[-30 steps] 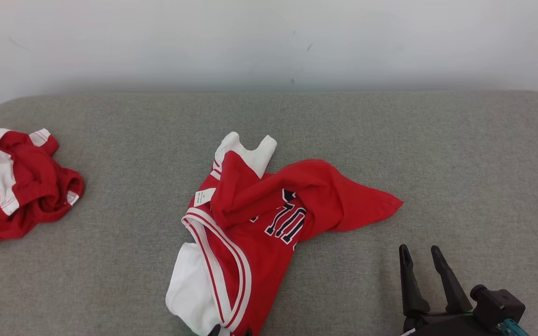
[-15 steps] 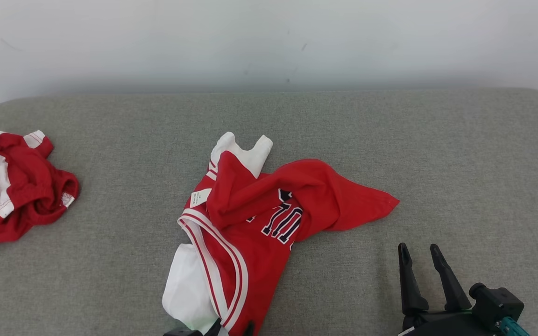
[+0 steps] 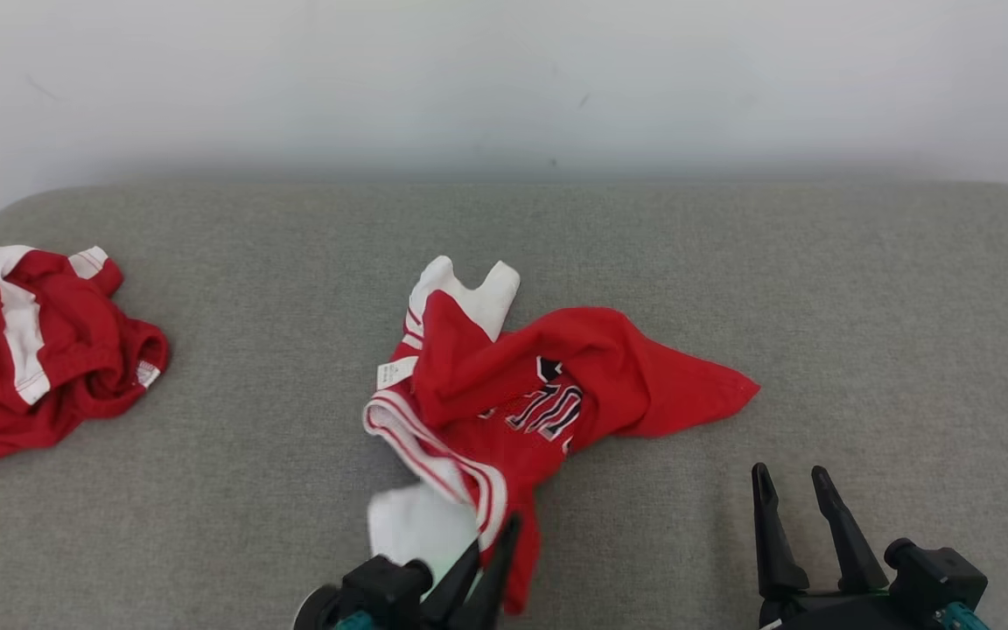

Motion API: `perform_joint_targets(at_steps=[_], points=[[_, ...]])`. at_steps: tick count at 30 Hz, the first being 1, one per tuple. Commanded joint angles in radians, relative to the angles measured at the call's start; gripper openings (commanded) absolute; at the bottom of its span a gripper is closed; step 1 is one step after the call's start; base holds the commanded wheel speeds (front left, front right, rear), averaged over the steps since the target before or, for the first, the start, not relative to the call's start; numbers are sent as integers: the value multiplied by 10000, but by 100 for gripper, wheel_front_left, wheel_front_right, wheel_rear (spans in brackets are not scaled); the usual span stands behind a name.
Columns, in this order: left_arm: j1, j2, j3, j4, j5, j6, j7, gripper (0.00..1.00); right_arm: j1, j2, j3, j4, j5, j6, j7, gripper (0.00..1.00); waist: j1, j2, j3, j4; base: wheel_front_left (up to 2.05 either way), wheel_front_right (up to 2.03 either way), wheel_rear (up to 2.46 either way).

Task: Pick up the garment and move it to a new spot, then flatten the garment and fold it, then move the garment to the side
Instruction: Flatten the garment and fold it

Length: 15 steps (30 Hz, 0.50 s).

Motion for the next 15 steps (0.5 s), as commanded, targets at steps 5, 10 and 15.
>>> perform_joint_targets(at_steps=[5, 10, 15], points=[[-335, 202, -353, -2425, 275, 105, 901, 0, 158, 7, 69, 47, 196, -20, -22, 100, -1, 0, -204, 151, 0, 0, 0], [-425, 797, 85, -3426, 258, 460, 1578, 0, 130, 6, 157, 120, 232, -20, -22, 100, -1, 0, -294, 36, 0, 0, 0], [-217, 1473, 1022, -3001, -86, 651, 1398, 0, 131, 6, 73, 156, 188, -20, -22, 100, -1, 0, -253, -161, 0, 0, 0]])
